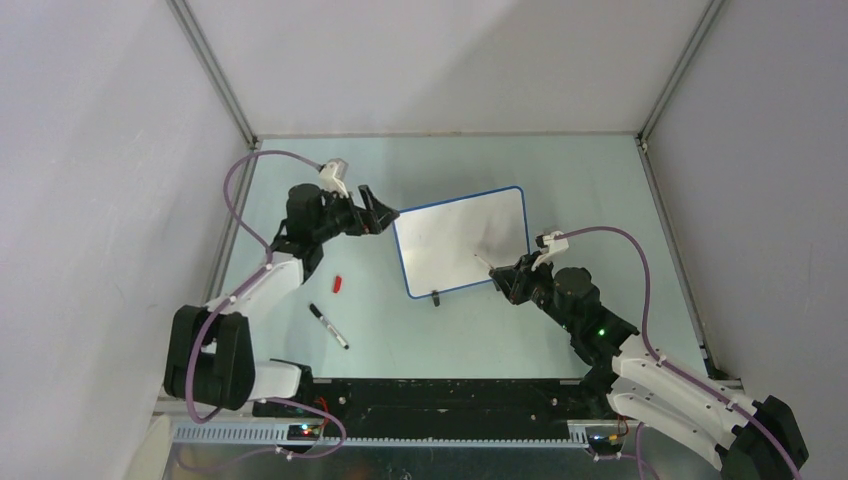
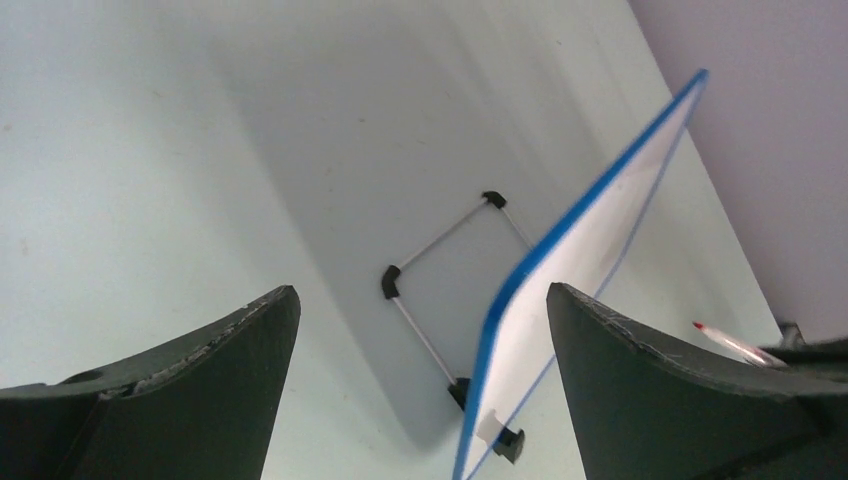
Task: Write a sentence on the whiteboard
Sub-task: Move the whiteboard to the center of the board.
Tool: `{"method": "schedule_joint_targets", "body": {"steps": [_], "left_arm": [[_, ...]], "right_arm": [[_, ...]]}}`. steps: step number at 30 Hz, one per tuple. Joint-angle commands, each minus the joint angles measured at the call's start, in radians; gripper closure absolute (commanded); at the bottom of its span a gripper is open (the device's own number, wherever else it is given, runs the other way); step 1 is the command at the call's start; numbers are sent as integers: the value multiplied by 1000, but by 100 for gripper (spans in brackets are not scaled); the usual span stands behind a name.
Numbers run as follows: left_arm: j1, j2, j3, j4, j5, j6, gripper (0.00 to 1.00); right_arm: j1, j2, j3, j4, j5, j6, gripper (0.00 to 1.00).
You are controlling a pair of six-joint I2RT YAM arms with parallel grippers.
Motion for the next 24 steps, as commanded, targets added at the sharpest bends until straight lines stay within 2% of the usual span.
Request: {"method": "schedule_joint_targets", "body": {"steps": [1,5,7,10,13,19,24], "left_arm": [[-4,31,20,44,-136,-30,0],[-4,-55,-112,200,-229,-50,1],[-6,-126,-219,351,-255,-76,1],[-22,-150,-353,623,-270,-96,1],[-22,-129,-427,714,-220,-95,1],[-22,-74,-479,917,-110,-165,1],[-22,-89,-502,966,-27,-141,1]], "right_arm": [[-2,-16,-6,16,10,-6,100],[-4,-21,-6,15,18,-10,100],[-4,-22,-7,18,22,-13,100],[-4,-12,-9,24,25,-16,100],[-4,2,-9,32,26,-18,100],[-5,15,-11,41,36,-27,100],[-6,22,-18,54,41,-30,100]]}}
